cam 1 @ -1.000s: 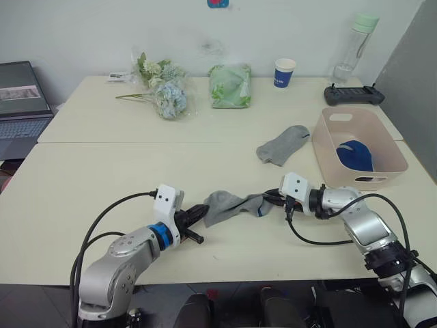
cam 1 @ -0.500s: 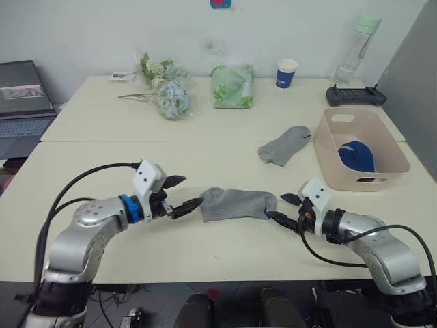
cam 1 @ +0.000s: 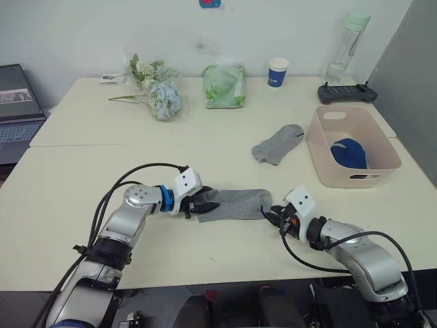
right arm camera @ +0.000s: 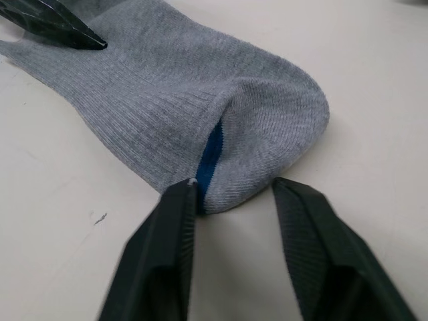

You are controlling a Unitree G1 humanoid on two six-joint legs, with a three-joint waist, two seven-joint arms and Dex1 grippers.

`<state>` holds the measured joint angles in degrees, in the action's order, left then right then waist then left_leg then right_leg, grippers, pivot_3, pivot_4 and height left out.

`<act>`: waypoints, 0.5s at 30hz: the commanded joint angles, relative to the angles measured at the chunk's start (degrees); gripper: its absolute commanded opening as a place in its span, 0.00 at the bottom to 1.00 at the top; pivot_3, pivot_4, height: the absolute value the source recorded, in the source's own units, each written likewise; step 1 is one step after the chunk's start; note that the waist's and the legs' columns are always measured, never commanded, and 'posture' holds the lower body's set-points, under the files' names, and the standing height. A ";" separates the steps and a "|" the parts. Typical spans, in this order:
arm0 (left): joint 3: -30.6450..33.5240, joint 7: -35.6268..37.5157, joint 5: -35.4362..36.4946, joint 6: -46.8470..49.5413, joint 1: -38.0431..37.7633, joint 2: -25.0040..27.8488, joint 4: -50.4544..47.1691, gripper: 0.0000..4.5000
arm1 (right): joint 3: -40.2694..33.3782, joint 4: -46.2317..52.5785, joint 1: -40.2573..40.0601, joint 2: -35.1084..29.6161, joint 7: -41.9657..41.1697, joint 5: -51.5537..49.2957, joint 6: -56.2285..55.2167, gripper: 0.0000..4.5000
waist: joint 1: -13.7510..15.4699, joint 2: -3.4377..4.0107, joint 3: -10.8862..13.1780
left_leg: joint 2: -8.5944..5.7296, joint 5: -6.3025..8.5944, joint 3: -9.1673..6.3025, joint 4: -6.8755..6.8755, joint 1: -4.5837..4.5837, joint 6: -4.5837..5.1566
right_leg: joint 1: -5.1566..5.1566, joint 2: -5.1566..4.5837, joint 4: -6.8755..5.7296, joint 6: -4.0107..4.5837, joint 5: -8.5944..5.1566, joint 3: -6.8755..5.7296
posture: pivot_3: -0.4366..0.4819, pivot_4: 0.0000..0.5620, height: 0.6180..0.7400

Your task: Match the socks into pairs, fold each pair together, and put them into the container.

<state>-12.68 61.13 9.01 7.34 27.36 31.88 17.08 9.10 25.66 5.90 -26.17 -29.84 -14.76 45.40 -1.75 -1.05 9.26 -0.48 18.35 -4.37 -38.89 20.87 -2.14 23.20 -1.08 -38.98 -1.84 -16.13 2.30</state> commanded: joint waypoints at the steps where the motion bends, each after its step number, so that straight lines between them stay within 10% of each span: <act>1: 3.29 -1.13 2.24 4.75 -4.21 1.47 -6.45 0.41 | -1.66 -1.65 3.06 0.73 0.05 -0.69 -1.20 0.15 | -0.21 0.00 0.00 | 0.00 0.00 -0.03 0.00 0.00 0.00 | -0.01 0.00 0.00 0.00 0.00 -0.03 | 0.48 0.27 1.00; 7: 7.84 -12.13 7.22 20.82 -17.09 -0.74 -28.08 0.02 | -1.37 -9.47 11.07 1.21 -1.65 0.36 -4.11 0.00 | -0.22 0.01 0.00 | 0.05 0.01 -0.09 0.03 0.02 0.01 | 0.01 -0.03 0.01 -0.01 0.00 0.13 | 0.48 0.27 1.00; 15: 11.79 -32.61 11.81 39.59 -27.30 -12.86 -49.17 0.02 | 3.65 -28.52 23.24 3.77 -5.84 5.14 -14.16 0.00 | 0.04 0.00 0.01 | 0.02 0.00 -0.05 0.00 0.02 0.00 | -0.02 -0.06 0.02 -0.01 0.01 0.17 | 0.48 0.27 1.00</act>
<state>-2.02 32.48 19.51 44.68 0.45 20.37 -27.67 11.95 -0.82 27.06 -23.03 -34.44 -10.61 34.50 -1.72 -1.06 9.27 -0.47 18.35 -4.41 -38.88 20.88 -2.14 23.18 -1.15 -38.96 -1.84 -16.12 2.47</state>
